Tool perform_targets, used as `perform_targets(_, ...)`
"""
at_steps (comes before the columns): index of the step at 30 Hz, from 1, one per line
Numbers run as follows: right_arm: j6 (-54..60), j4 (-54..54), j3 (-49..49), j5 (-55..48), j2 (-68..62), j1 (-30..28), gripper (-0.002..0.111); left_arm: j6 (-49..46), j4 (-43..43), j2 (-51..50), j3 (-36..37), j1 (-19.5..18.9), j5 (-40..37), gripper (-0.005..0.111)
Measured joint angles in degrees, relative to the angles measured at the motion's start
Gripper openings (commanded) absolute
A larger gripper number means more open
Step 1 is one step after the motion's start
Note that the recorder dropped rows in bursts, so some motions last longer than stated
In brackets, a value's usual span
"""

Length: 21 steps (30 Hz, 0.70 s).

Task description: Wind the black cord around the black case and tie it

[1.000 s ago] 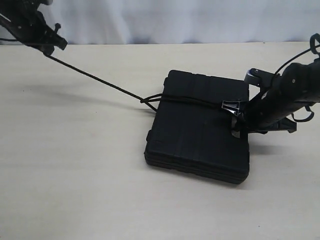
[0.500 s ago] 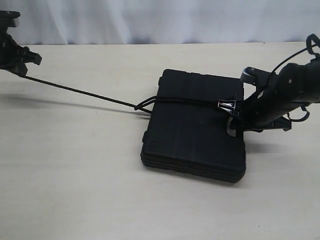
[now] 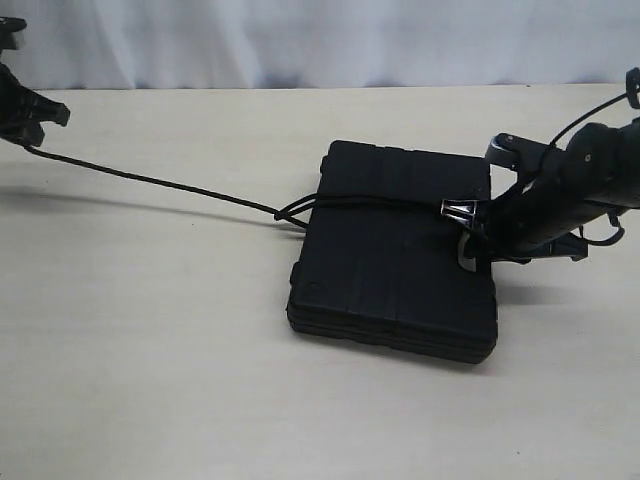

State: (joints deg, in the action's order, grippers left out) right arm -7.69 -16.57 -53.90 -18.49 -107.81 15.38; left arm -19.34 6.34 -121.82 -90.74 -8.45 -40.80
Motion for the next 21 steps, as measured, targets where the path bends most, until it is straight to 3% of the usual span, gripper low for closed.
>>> perform_targets(4,11.3,-11.7,0.3,0.1,0.0,-0.5,0.004,0.0,-1.1,0.0,0.0,-0.5,0.0,0.062)
perform_targets(6,21.7,-21.6,0.4,0.3,0.0,-0.5,0.004,0.0,-1.1,0.1,0.0,-0.5,-0.2,0.068)
perform_targets(12,36.8,-37.7,0.5,0.1,0.0,-0.5,0.004,0.0,0.3,3.9,0.0,-0.5,2.3,0.073)
perform_targets(14,40.6,-42.6,0.5,0.0,0.0,-0.5,0.004,-1.0,7.1,7.3,0.0,0.2,4.9,0.072)
perform_targets(17,46.0,-49.2,0.5,0.3,-0.1,0.2,0.004,-11.4,21.1,11.7,-0.1,3.3,5.0,0.072)
perform_targets(19,50.8,-55.0,0.2,2.4,-0.1,2.4,0.006,-17.3,27.6,13.2,-0.2,7.8,3.5,0.072)
perform_targets(21,52.9,-56.5,-1.0,3.7,-0.1,4.4,0.013,-18.7,28.8,13.3,-0.2,10.9,2.2,0.072)
